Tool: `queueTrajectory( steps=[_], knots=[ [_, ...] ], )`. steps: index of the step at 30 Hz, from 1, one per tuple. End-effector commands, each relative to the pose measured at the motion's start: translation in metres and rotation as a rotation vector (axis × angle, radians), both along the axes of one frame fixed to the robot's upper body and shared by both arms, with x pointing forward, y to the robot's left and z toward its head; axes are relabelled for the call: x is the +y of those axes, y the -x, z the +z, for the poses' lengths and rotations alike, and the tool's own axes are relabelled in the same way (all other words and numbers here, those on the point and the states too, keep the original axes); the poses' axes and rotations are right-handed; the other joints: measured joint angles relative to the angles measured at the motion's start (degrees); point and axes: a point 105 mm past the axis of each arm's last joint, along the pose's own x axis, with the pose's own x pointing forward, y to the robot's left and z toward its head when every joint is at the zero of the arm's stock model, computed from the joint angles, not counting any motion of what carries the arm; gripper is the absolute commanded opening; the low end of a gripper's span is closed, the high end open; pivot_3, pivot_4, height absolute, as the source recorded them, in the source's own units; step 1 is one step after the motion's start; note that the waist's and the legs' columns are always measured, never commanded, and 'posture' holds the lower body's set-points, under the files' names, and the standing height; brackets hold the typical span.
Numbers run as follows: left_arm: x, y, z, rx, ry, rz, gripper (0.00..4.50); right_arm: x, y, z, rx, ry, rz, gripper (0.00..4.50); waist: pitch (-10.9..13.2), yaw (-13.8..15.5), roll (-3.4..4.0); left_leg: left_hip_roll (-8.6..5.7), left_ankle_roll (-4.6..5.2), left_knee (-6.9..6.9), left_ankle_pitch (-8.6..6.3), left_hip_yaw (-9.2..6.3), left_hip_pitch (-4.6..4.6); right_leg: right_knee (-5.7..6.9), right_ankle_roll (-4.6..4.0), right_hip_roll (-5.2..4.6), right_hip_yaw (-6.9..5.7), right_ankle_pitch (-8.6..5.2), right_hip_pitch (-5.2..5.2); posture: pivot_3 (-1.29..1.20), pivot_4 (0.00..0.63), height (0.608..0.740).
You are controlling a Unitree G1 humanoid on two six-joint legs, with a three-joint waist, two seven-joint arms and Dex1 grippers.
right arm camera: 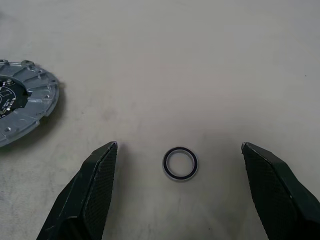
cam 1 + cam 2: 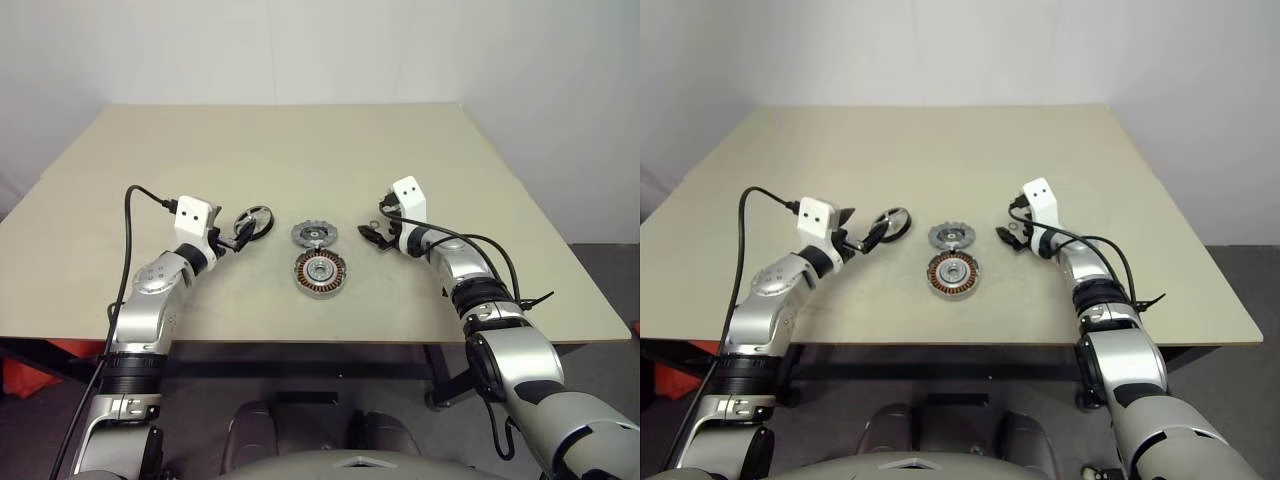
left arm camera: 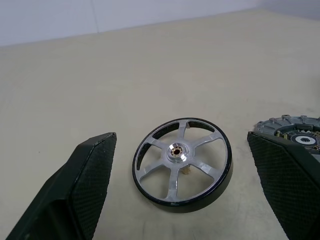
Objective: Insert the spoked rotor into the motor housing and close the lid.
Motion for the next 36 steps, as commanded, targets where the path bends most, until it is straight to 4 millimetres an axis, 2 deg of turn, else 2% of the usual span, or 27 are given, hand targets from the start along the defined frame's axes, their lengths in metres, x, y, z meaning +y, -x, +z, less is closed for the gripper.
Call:
queueTrajectory(
  steps=[1, 4, 7, 14, 21, 28, 30, 34, 36],
  knots=[
    [0.002, -0.002, 0.016, -0.062, -0.014, -0.002, 4.44, 0.0, -0.008, 0.016, -0.051, -0.023, -0.016, 4.5, 0.0, 0.0, 0.0, 0.0, 0.0, 0.0, 0.0, 0.0, 0.0, 0.0, 0.0, 0.0, 0.0, 0.0, 0.0, 0.0, 0.0, 0.74],
    [0.003, -0.002, 0.019, -0.067, -0.019, 0.001, 4.5, -0.002, -0.008, 0.013, -0.037, -0.024, -0.033, 3.82, 0.0, 0.0, 0.0, 0.0, 0.0, 0.0, 0.0, 0.0, 0.0, 0.0, 0.0, 0.0, 0.0, 0.0, 0.0, 0.0, 0.0, 0.74],
    [0.004, -0.002, 0.02, -0.071, -0.022, 0.003, 4.5, -0.001, -0.008, 0.013, -0.041, -0.017, -0.027, 2.84, 0.0, 0.0, 0.0, 0.0, 0.0, 0.0, 0.0, 0.0, 0.0, 0.0, 0.0, 0.0, 0.0, 0.0, 0.0, 0.0, 0.0, 0.74],
    [0.006, -0.002, 0.022, -0.076, -0.03, 0.009, 4.5, -0.002, -0.008, 0.014, -0.045, -0.024, -0.028, 2.84, 0.0, 0.0, 0.0, 0.0, 0.0, 0.0, 0.0, 0.0, 0.0, 0.0, 0.0, 0.0, 0.0, 0.0, 0.0, 0.0, 0.0, 0.74],
    [0.009, -0.003, 0.026, -0.085, -0.053, 0.012, 4.5, -0.005, -0.009, 0.016, -0.059, -0.005, -0.034, 0.6, 0.0, 0.0, 0.0, 0.0, 0.0, 0.0, 0.0, 0.0, 0.0, 0.0, 0.0, 0.0, 0.0, 0.0, 0.0, 0.0, 0.0, 0.74],
    [0.01, -0.004, 0.029, -0.094, -0.052, 0.015, 4.5, -0.007, -0.01, 0.021, -0.072, -0.011, -0.036, 0.6, 0.0, 0.0, 0.0, 0.0, 0.0, 0.0, 0.0, 0.0, 0.0, 0.0, 0.0, 0.0, 0.0, 0.0, 0.0, 0.0, 0.0, 0.74],
    [0.011, -0.004, 0.028, -0.091, -0.052, 0.014, 4.5, 0.0, -0.008, 0.029, -0.095, -0.046, 0.016, 0.6, 0.0, 0.0, 0.0, 0.0, 0.0, 0.0, 0.0, 0.0, 0.0, 0.0, 0.0, 0.0, 0.0, 0.0, 0.0, 0.0, 0.0, 0.74],
    [0.011, -0.004, 0.025, -0.082, -0.052, 0.015, 4.5, 0.045, 0.028, 0.054, -0.118, -0.18, 0.372, 0.6, 0.0, 0.1, 0.0, 0.01, 0.01, -0.02, -0.01, 0.0, -0.03, -0.01, 0.0, 0.02, 0.0, 0.0, -0.03, 0.0, 0.0, 0.74],
    [0.011, -0.004, 0.023, -0.078, -0.051, 0.016, 4.5, 0.051, 0.043, 0.052, -0.093, -0.165, 0.45, 0.6, 0.0, 0.2, 0.0, 0.03, 0.04, -0.03, -0.02, -0.01, -0.03, -0.03, 0.0, 0.02, 0.0, 0.0, -0.02, 0.0, 0.0, 0.74]
  ],
)
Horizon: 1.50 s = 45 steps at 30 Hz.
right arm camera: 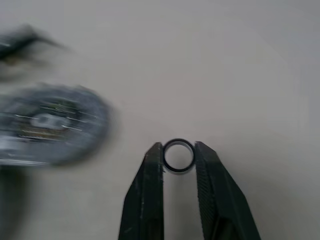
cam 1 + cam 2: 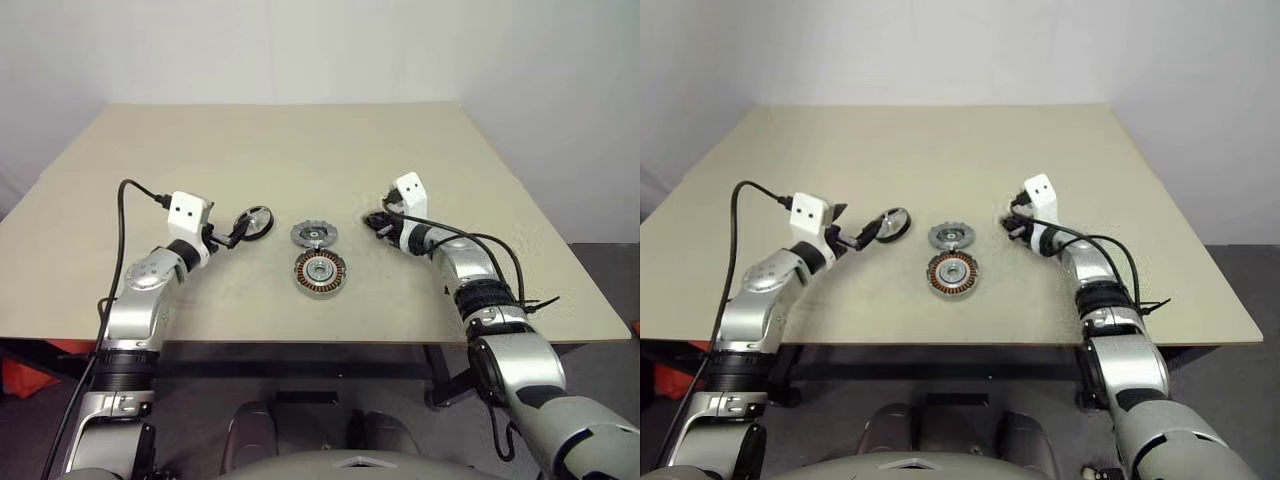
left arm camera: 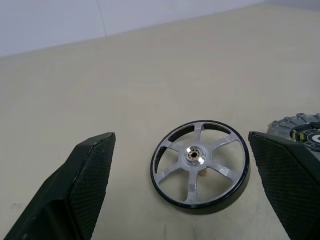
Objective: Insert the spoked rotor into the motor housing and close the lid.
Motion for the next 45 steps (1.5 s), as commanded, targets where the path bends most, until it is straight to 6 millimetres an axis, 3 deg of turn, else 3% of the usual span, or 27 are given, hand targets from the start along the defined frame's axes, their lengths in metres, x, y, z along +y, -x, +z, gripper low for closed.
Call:
queueTrajectory(
  steps=[1, 10, 26, 32, 36, 45],
  knots=[
    [0.002, -0.002, 0.015, -0.059, -0.006, 0.0, 4.5, 0.018, 0.022, 0.016, -0.02, -0.001, 0.166, 0.6, 0.0, 0.0, 0.0, 0.0, 0.0, 0.0, 0.0, -0.01, 0.0, -0.01, 0.0, 0.0, 0.0, 0.0, 0.0, 0.0, 0.0, 0.74],
    [0.002, -0.002, 0.011, -0.044, -0.008, -0.002, 4.5, 0.028, 0.035, -0.007, 0.036, 0.087, 0.206, 0.6, 0.0, 0.0, -0.01, 0.0, -0.1, 0.01, 0.06, -0.02, 0.13, 0.01, 0.22, -0.01, 0.0, -0.11, 0.11, 0.0, 0.0, 0.74],
    [0.006, -0.001, 0.007, -0.029, -0.015, 0.003, 4.5, 0.046, 0.053, 0.019, 0.044, 0.013, 0.317, 0.6, 0.0, 0.0, -0.01, 0.0, -0.06, -0.04, 0.03, -0.04, 0.11, -0.06, 0.05, -0.01, 0.0, -0.01, 0.11, 0.0, 0.0, 0.74],
    [0.006, 0.0, 0.007, -0.029, -0.018, 0.005, 4.5, 0.055, 0.07, 0.009, 0.089, 0.031, 0.374, 0.6, 0.0, 0.0, -0.01, 0.0, -0.04, -0.05, 0.03, -0.04, 0.1, -0.07, 0.04, -0.01, 0.0, -0.01, 0.1, 0.0, 0.0, 0.74],
    [0.007, 0.003, 0.005, -0.023, -0.023, 0.006, 4.5, 0.06, 0.079, 0.012, 0.112, 0.006, 0.405, 0.6, 0.0, 0.1, -0.01, 0.0, -0.05, -0.04, 0.03, -0.05, 0.1, -0.07, 0.05, -0.01, 0.0, -0.01, 0.11, 0.0, 0.0, 0.74],
    [0.012, 0.007, 0.005, -0.021, -0.031, 0.019, 4.5, 0.067, 0.079, 0.006, 0.132, 0.011, 0.404, 0.6, 0.0, 0.0, -0.02, 0.0, -0.07, -0.05, 0.04, -0.06, 0.12, -0.05, 0.09, -0.01, 0.0, -0.04, 0.12, 0.0, 0.0, 0.74]
  ],
)
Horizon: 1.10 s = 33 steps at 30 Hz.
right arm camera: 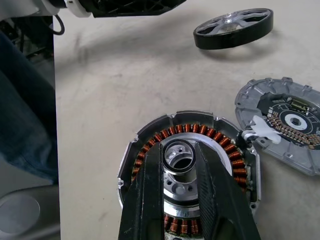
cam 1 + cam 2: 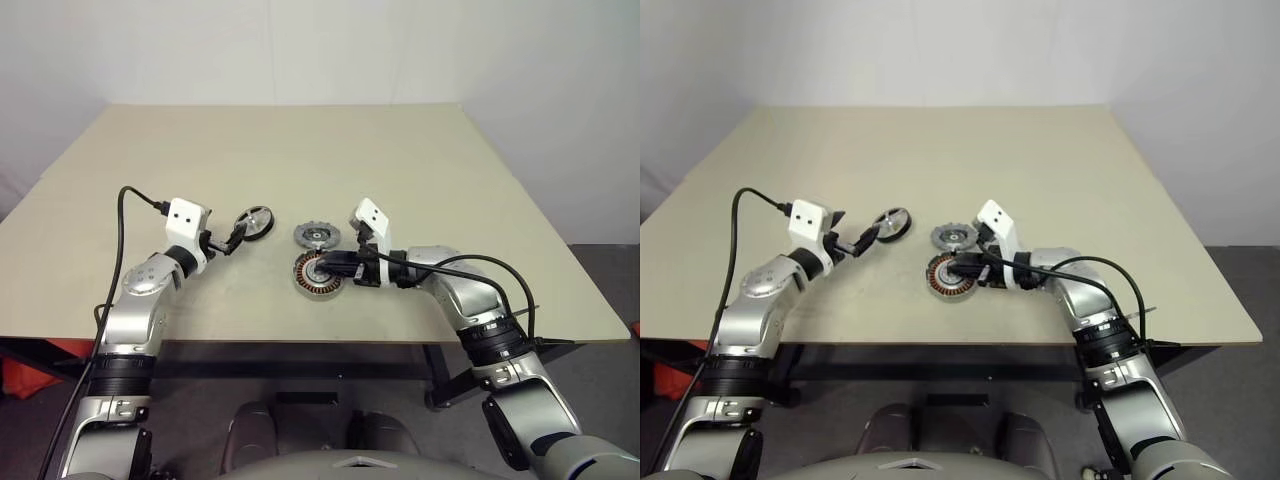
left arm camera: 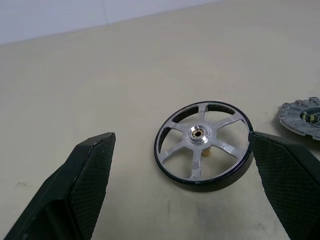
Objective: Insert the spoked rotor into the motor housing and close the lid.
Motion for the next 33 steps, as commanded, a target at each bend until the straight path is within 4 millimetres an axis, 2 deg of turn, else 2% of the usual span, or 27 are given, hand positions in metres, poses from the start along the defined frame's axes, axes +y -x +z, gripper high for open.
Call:
queueTrajectory(
  steps=[1, 7, 13, 26, 33],
  knots=[
    [0.006, 0.002, 0.018, -0.061, -0.017, 0.01, 4.5, 0.011, 0.0, 0.011, -0.028, -0.033, 0.029, 0.6, 0.0, 0.0, 0.0, 0.0, 0.0, 0.0, 0.0, 0.0, 0.0, 0.0, 0.0, 0.0, 0.0, 0.0, 0.0, 0.0, 0.0, 0.74],
    [0.008, 0.002, 0.019, -0.064, -0.021, 0.016, 4.5, 0.017, 0.0, 0.001, -0.007, -0.024, 0.029, 0.6, 0.0, 0.0, 0.0, 0.0, 0.0, 0.0, 0.0, -0.01, 0.0, 0.0, -0.02, 0.0, 0.0, 0.01, 0.0, 0.0, 0.0, 0.74],
    [0.01, 0.002, 0.02, -0.065, -0.025, 0.025, 4.5, 0.012, -0.008, -0.006, -0.006, -0.007, 0.003, 0.6, 0.0, 0.0, 0.0, 0.0, 0.0, 0.0, 0.0, -0.02, 0.0, 0.0, -0.02, -0.01, 0.0, 0.01, 0.01, 0.0, 0.0, 0.74],
    [0.008, 0.0, 0.021, -0.07, -0.028, 0.019, 4.5, 0.004, -0.009, 0.004, -0.058, 0.004, 0.005, 0.6, 0.0, 0.0, -0.01, 0.0, 0.0, 0.01, 0.0, -0.01, 0.0, 0.01, -0.04, 0.0, 0.0, 0.02, 0.02, 0.0, 0.0, 0.74],
    [0.009, -0.002, 0.022, -0.074, -0.03, 0.021, 4.5, 0.004, -0.007, 0.0, -0.05, 0.016, 0.009, 0.6, 0.0, 0.0, -0.01, 0.0, 0.0, 0.01, 0.0, -0.01, 0.0, 0.01, -0.04, 0.0, 0.0, 0.03, 0.02, 0.0, 0.0, 0.74]
  ],
)
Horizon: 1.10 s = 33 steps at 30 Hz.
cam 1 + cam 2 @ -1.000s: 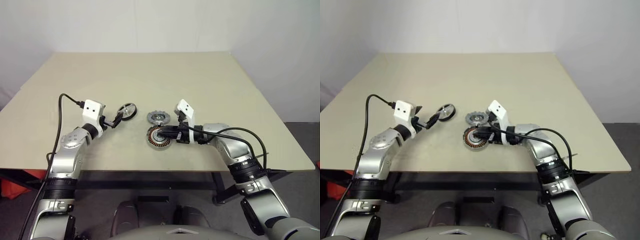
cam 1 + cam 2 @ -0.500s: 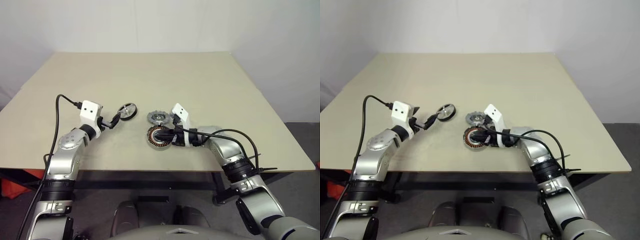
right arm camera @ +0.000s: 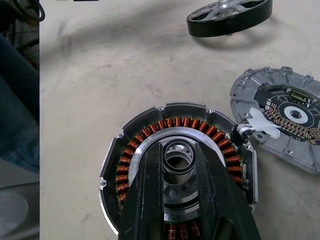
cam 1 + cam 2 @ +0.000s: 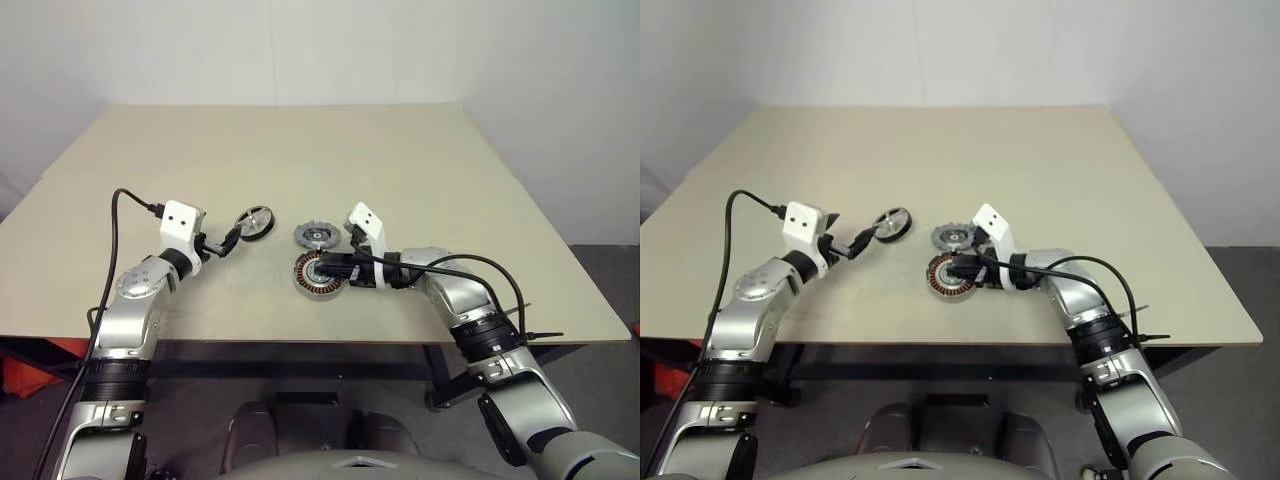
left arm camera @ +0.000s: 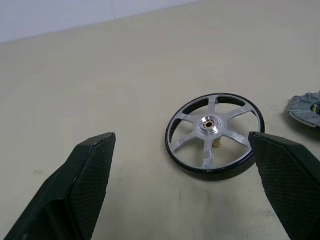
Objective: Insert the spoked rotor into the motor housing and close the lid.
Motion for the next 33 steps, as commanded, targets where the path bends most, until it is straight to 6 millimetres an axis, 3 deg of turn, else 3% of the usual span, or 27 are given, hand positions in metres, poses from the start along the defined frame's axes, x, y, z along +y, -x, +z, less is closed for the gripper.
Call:
queueTrajectory(
  steps=[1, 7, 18, 19, 25, 31, 33],
  knots=[
    [0.002, -0.004, 0.022, -0.079, -0.017, 0.0, 4.5, 0.003, 0.0, 0.011, -0.048, -0.016, 0.021, 0.6, 0.0, 0.0, 0.0, 0.0, 0.0, 0.0, 0.0, 0.0, 0.0, 0.0, 0.0, 0.0, 0.0, 0.0, 0.0, 0.0, 0.0, 0.74],
    [0.006, -0.004, 0.024, -0.08, -0.022, 0.01, 4.5, 0.003, 0.002, 0.01, -0.041, -0.017, 0.03, 0.6, 0.0, 0.0, 0.0, 0.0, 0.0, 0.0, 0.0, 0.0, 0.0, 0.0, 0.0, 0.0, 0.0, 0.0, 0.0, 0.0, 0.0, 0.74],
    [0.02, -0.004, 0.028, -0.088, -0.035, 0.042, 4.5, 0.005, 0.001, 0.013, -0.055, -0.02, 0.037, 4.36, 0.0, 0.0, 0.0, 0.0, 0.0, 0.01, 0.0, 0.0, 0.01, 0.0, 0.0, 0.0, 0.0, 0.0, 0.02, 0.0, 0.0, 0.74],
    [0.02, -0.004, 0.028, -0.088, -0.036, 0.043, 4.5, 0.005, 0.001, 0.015, -0.058, -0.031, 0.039, 4.47, 0.0, 0.0, -0.01, 0.0, 0.0, 0.02, 0.0, 0.0, 0.02, 0.01, 0.0, 0.0, 0.0, 0.0, 0.03, 0.0, 0.0, 0.74],
    [0.015, -0.004, 0.026, -0.083, -0.037, 0.035, 4.5, 0.008, -0.007, 0.036, -0.072, -0.126, 0.011, 4.47, 0.0, 0.0, -0.01, 0.0, -0.01, 0.02, 0.0, -0.01, 0.07, 0.02, 0.01, 0.0, 0.0, 0.0, 0.07, 0.0, 0.0, 0.74],
    [0.014, -0.004, 0.025, -0.08, -0.043, 0.03, 4.5, 0.009, -0.005, 0.038, -0.059, -0.151, 0.022, 4.47, 0.0, 0.0, -0.02, 0.0, 0.0, 0.02, 0.0, -0.01, 0.06, 0.02, 0.0, 0.0, 0.0, 0.0, 0.07, 0.0, 0.0, 0.74],
    [0.014, -0.004, 0.025, -0.08, -0.044, 0.031, 4.5, 0.009, -0.003, 0.037, -0.052, -0.152, 0.03, 4.07, 0.0, 0.0, -0.02, 0.0, 0.0, 0.02, 0.0, -0.01, 0.06, 0.02, 0.0, 0.0, 0.0, 0.0, 0.07, 0.0, 0.0, 0.74]
  ],
)
